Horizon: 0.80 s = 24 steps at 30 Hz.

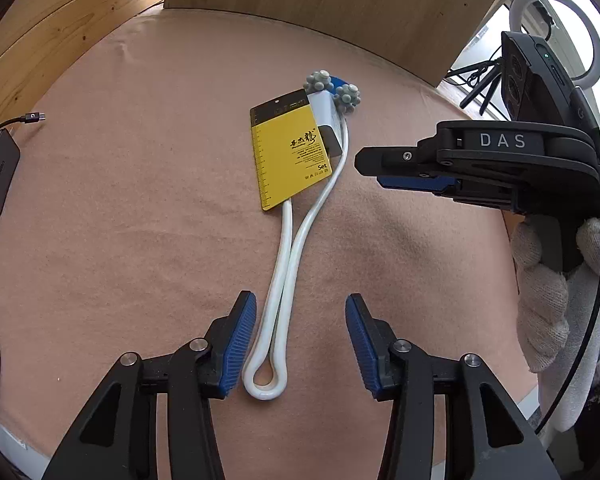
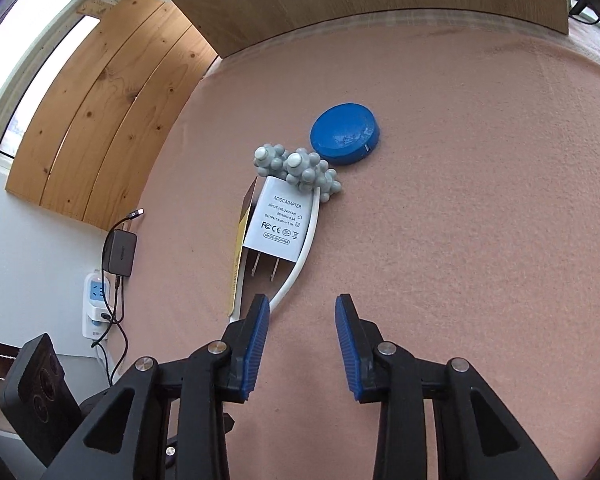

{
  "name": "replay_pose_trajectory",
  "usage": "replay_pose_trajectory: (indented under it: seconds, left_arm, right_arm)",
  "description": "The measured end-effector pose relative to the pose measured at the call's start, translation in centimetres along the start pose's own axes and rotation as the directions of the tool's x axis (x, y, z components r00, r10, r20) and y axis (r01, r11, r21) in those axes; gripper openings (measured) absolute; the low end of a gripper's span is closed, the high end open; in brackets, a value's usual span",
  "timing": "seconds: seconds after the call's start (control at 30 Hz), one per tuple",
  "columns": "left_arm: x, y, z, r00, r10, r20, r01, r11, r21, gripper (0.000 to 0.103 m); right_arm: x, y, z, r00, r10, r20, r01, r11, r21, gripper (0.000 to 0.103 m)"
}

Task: Organize objects
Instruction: 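Grasp the white cable loop with the left gripper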

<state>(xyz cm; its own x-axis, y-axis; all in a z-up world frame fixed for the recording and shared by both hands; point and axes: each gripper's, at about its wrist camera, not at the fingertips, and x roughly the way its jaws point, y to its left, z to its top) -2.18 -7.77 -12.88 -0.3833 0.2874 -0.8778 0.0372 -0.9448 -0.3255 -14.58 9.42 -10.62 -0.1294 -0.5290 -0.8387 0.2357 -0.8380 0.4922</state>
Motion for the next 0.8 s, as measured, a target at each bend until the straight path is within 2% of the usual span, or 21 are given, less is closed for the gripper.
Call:
replay_pose_trajectory:
  seconds: [0.1, 0.27, 0.33, 0.4, 0.43, 0.6, 0.8]
  left_arm:
    - [0.2, 0.1, 0.0, 1.000, -0.005, -0.009, 0.005, 1.000, -0.006, 0.039]
    - [0.3, 0.5, -0.3, 1.000, -0.004, -0.014, 0.004, 1.000, -0.010, 0.031]
    - [0.4, 0.6, -0.5, 1.000, 0.000, -0.017, 0.000, 1.000, -0.009, 0.027]
    - [0.5, 0.8, -0.6, 1.000, 0.006, -0.017, -0.007, 1.000, -0.011, 0.019]
    - [0.5, 0.9, -0.7, 1.000, 0.005, -0.014, -0.005, 1.000, -0.011, 0.018]
    - [0.4, 0.4, -1.2, 1.000, -0.016, -0.004, 0.016, 1.000, 0.002, 0.017]
    - [0.6, -1.9, -2.2, 0.999, -0.035, -0.007, 0.036, 0.998, 0.049, 0.017]
  right_arm:
    - [1.0, 0.5, 0.3, 1.000, 0.017, -0.016, -0.017, 1.000, 0.007, 0.025]
    - [2.6, 0.7, 0.8, 0.999, -0.014, -0.042, 0.014, 1.000, 0.008, 0.023]
    - [2.9, 0.7, 0.8, 0.999, -0.010, -0.041, 0.011, 1.000, 0.011, 0.018]
    - [3.1, 1.0, 0.9, 0.999, -0.001, -0.042, 0.002, 1.000, 0.016, 0.016]
    - [3.0, 1.0, 0.9, 0.999, -0.004, -0.036, 0.005, 1.000, 0.018, 0.012]
    - [1.9, 1.9, 0.9, 1.000, 0.010, 0.009, -0.010, 1.000, 0.025, 0.010]
    - [-0.3, 2.9, 0.3, 0.999, 0.014, 0.052, -0.013, 1.000, -0.012, 0.007]
